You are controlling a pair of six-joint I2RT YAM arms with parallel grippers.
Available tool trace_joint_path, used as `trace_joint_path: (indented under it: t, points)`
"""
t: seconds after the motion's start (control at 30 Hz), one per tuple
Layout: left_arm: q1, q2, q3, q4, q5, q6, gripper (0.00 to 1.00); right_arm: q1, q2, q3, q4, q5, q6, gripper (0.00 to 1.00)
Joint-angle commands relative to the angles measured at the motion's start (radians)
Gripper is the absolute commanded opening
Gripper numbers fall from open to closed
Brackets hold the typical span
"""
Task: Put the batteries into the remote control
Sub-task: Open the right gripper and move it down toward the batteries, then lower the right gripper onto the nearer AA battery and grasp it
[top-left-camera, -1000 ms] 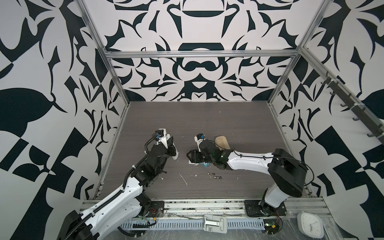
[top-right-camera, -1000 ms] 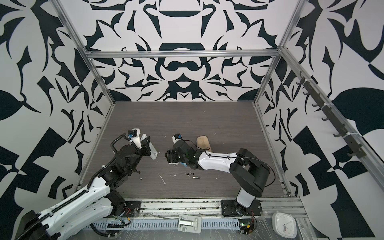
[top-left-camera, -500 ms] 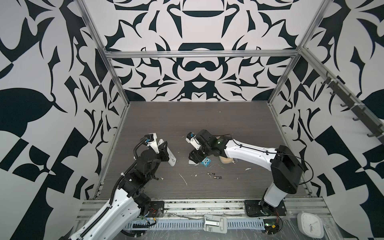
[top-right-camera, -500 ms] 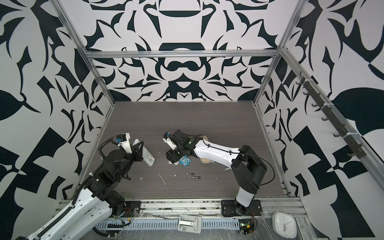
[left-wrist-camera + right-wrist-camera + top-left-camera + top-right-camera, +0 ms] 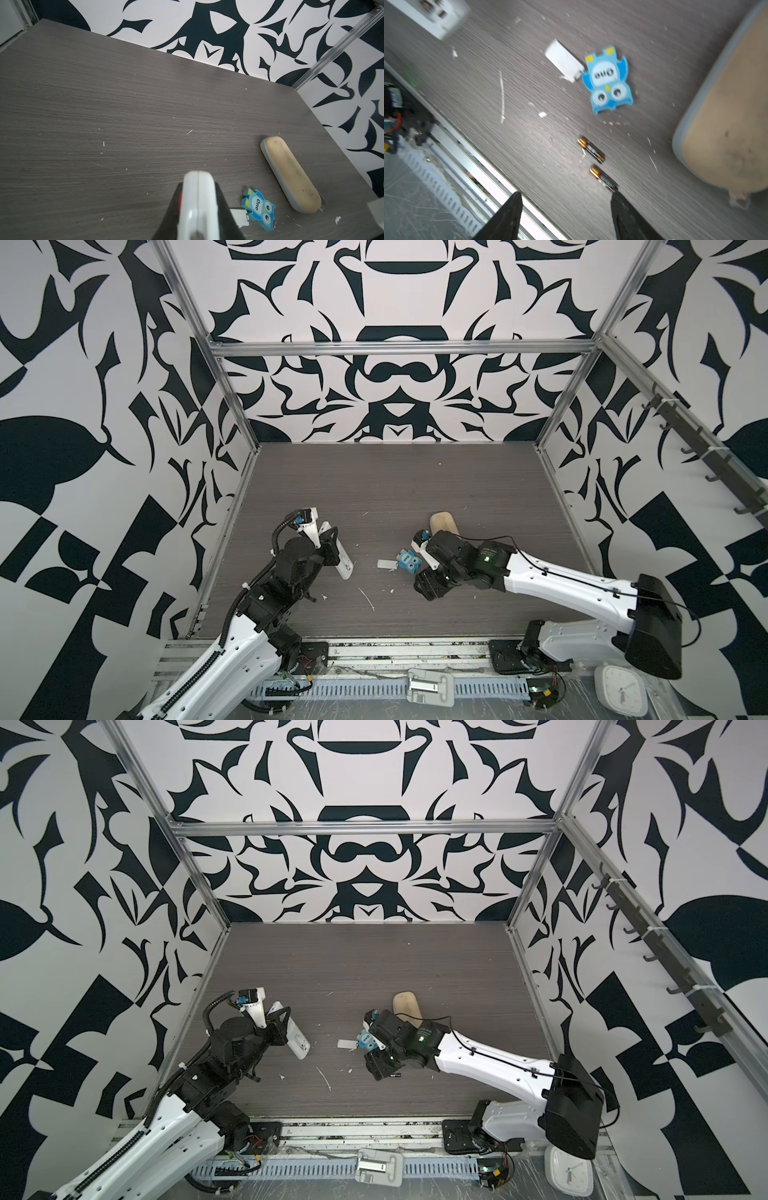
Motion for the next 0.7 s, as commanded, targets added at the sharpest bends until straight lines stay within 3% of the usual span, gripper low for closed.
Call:
trace_joint_path:
  t: [0.0,0.23,0.5,0.67]
  points:
    - [0.003,-0.032,0.026,0.015,0.044,-0.011,0.0,-0.002,0.046,0.02,-0.039,0.023,-0.075,0.71]
    - [0.005,-0.064,0.026,0.01,0.076,-0.038,0.0,-0.002,0.195,0.123,-0.055,0.027,-0.39,0.66]
    - [0.006,-0.075,0.031,-0.005,0.099,-0.058,0.0,-0.002,0.265,0.149,-0.032,-0.018,-0.531,0.57]
    - [0.01,-0.099,0.02,-0.011,0.107,-0.064,0.0,-0.001,0.321,0.158,-0.03,-0.016,-0.595,0.56]
